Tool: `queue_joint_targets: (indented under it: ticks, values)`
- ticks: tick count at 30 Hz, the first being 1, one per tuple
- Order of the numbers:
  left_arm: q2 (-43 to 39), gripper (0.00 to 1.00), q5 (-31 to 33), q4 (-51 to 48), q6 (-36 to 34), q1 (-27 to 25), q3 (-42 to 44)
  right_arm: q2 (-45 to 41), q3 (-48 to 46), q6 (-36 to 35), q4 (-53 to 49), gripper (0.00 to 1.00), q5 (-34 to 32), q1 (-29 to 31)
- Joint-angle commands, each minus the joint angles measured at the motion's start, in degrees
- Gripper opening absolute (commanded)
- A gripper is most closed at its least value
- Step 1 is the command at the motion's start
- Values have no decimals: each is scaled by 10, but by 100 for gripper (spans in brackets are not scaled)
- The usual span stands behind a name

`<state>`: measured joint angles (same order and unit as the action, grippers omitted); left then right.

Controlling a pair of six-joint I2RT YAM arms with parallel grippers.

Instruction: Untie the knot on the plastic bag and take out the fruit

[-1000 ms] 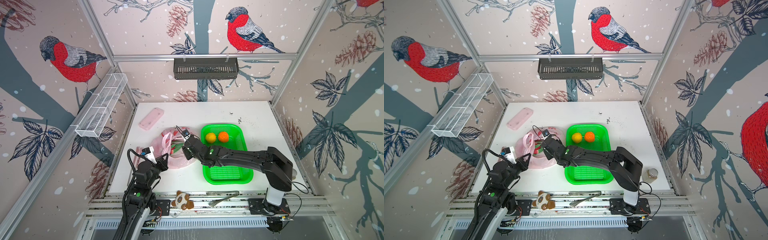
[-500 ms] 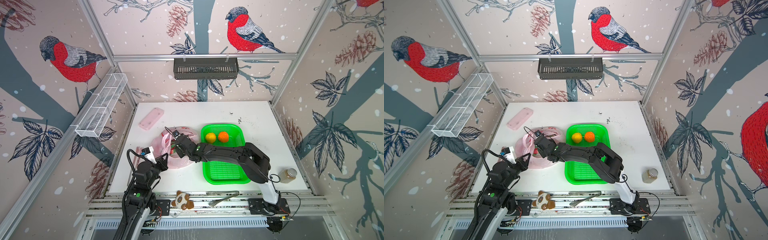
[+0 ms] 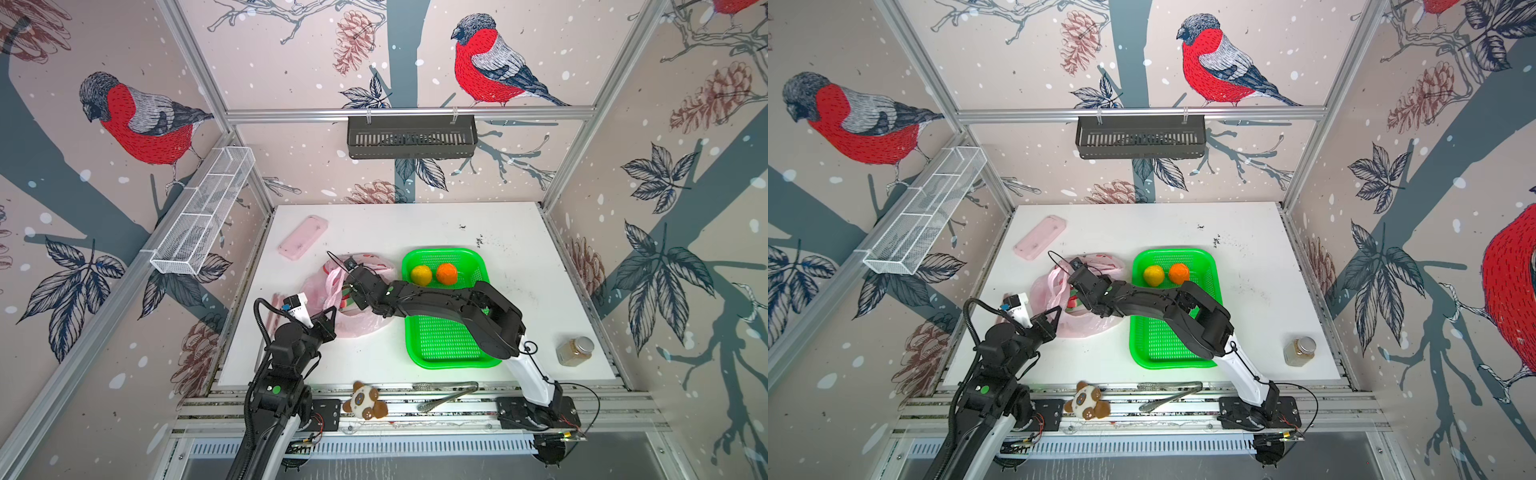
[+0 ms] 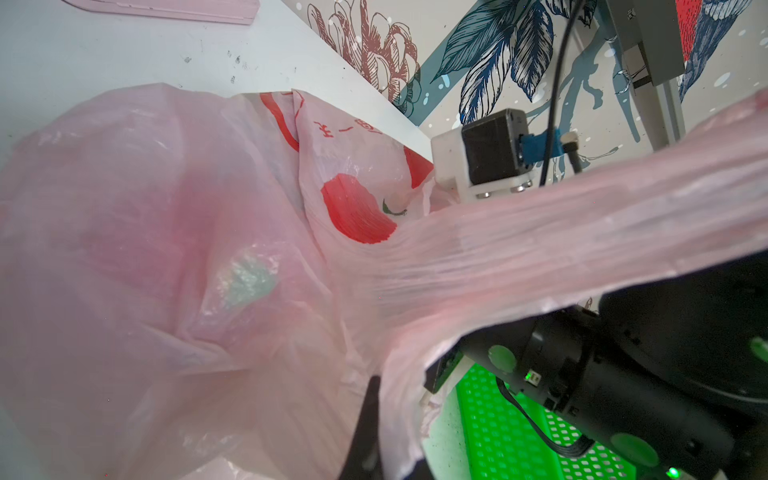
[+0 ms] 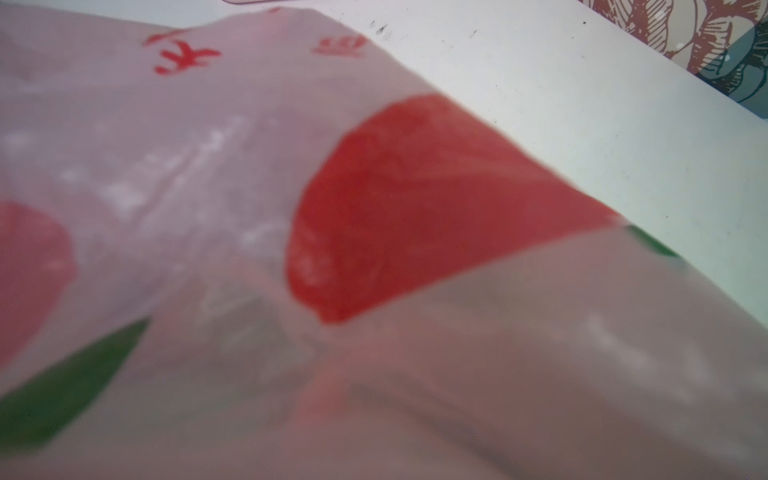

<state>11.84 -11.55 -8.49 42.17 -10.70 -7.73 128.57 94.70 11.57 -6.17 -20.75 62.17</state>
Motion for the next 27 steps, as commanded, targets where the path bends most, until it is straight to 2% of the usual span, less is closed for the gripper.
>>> queue_joint_targets:
  ticks: [1,13,27]
  values:
    - [0,0,5,5,2,0,-3,9,11,-18,-5,46,-16,-3]
    - [1,0,7,4,2,0,-3,34,32,-39,2,41,-11,-7]
    - [1,0,17,1,0,0,-4,38,40,-48,0,21,-8,-8]
